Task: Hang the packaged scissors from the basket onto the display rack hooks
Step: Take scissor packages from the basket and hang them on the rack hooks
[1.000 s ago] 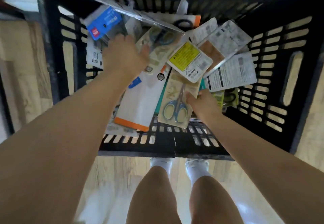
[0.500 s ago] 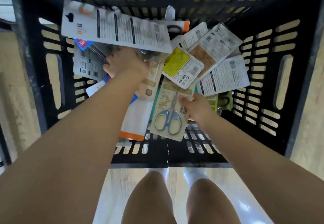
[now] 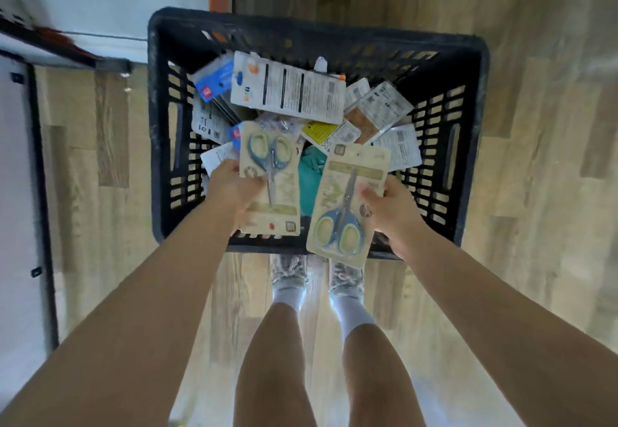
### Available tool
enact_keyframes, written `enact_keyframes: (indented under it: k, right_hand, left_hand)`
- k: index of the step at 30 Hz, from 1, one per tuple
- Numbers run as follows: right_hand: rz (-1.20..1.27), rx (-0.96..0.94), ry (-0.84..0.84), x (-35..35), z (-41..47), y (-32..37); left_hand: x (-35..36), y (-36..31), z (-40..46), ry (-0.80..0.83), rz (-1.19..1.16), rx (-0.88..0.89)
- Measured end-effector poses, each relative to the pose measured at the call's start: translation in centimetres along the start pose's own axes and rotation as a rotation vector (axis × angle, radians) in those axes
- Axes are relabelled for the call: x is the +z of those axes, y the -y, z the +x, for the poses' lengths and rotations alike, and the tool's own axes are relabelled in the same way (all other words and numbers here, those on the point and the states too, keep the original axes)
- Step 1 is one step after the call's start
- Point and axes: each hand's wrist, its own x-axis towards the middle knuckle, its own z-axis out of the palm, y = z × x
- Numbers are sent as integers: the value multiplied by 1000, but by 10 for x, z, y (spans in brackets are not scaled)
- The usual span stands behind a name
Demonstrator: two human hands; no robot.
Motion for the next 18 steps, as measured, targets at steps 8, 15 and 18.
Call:
enact_keyframes:
  k: [8, 15, 18]
  right_hand:
    - [41, -151, 100, -31, -118, 99]
    - [-24, -447, 202, -60, -264, 222]
    - [-78, -573, 265, -59, -319, 261]
  left_hand:
    - [-86, -43, -118, 96, -247, 63]
    - [-176, -102, -246, 121, -473, 305]
    - [-205, -119, -301, 86, -556, 420]
